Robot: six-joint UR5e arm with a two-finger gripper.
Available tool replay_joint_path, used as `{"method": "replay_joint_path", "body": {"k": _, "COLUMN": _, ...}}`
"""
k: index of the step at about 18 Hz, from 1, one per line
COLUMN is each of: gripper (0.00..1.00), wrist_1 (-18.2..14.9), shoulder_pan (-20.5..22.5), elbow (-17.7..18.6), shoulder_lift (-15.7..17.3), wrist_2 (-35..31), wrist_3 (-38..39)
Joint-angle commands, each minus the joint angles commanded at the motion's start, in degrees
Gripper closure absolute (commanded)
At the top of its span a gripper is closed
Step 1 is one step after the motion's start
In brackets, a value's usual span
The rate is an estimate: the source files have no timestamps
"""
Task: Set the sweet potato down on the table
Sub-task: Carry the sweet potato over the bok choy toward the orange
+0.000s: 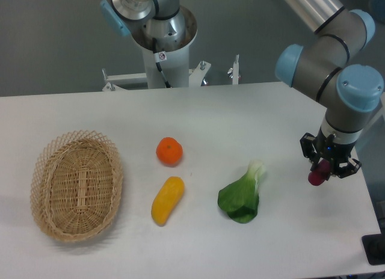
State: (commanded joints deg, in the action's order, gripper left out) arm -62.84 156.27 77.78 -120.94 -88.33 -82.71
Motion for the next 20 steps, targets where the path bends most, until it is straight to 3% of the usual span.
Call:
{"method": "replay_joint_path", "body": {"k": 4, "gripper": 0.74, "wrist_1": 0.1, "shoulder_pan": -2.3, "elbow": 1.1, "shoulder_lift": 0.2, "wrist_2": -0.7, "wrist_3": 0.6}}
{"method": "replay_joint_path", "body": {"k": 16, "gripper": 0.74, "wrist_1": 0.3, "shoulder_pan": -12.4, "elbow": 1.9, "shoulder_lift": -1.0, "wrist_2": -1.8, "wrist_3": 13.5}}
{"method": "replay_joint_path", "body": {"k": 18, "gripper": 0.74, "wrist_1": 0.4, "shoulder_pan": -14.1, "elbow": 3.3, "shoulder_lift": -0.8, "wrist_2": -1.8, "wrist_3": 15.5}}
{"method": "replay_joint_path", "body": {"k": 20, "gripper": 0.74, "wrist_1": 0.8, "shoulder_pan": -14.3, "elbow": 7.4, "shoulder_lift": 1.0, "wrist_2": -1.8, "wrist_3": 15.5}}
